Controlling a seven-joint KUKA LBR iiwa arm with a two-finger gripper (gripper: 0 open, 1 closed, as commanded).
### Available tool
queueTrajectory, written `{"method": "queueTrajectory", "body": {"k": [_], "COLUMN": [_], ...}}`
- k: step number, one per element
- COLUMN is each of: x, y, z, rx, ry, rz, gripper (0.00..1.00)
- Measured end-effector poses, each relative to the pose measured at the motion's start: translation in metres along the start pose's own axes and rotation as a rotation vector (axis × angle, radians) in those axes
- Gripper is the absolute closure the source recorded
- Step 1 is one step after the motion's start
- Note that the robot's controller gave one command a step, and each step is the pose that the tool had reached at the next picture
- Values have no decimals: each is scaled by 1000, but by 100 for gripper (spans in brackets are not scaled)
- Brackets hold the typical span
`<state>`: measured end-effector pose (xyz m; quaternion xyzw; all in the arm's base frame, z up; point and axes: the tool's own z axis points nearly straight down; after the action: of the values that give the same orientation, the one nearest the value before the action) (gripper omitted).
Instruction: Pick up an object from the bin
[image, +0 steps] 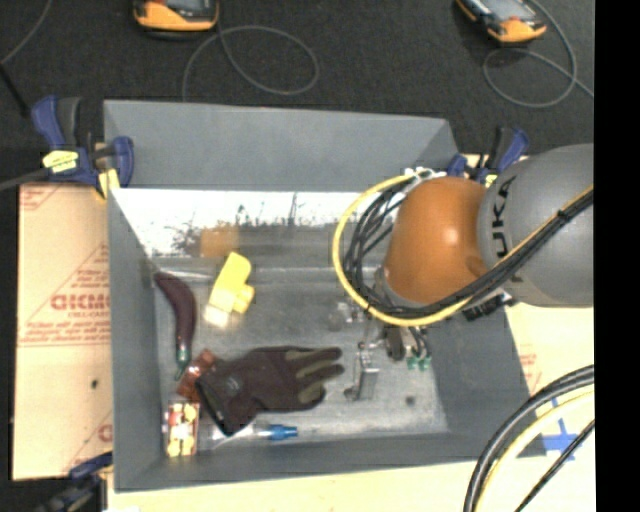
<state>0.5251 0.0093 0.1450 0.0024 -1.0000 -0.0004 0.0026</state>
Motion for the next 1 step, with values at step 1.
{"method": "queueTrajectory", "body": {"k": [1], "x": [-2], "y": [0], "z": [-4], "rx": [0], "ry": [-8], "rz": [0], "gripper": [0]}}
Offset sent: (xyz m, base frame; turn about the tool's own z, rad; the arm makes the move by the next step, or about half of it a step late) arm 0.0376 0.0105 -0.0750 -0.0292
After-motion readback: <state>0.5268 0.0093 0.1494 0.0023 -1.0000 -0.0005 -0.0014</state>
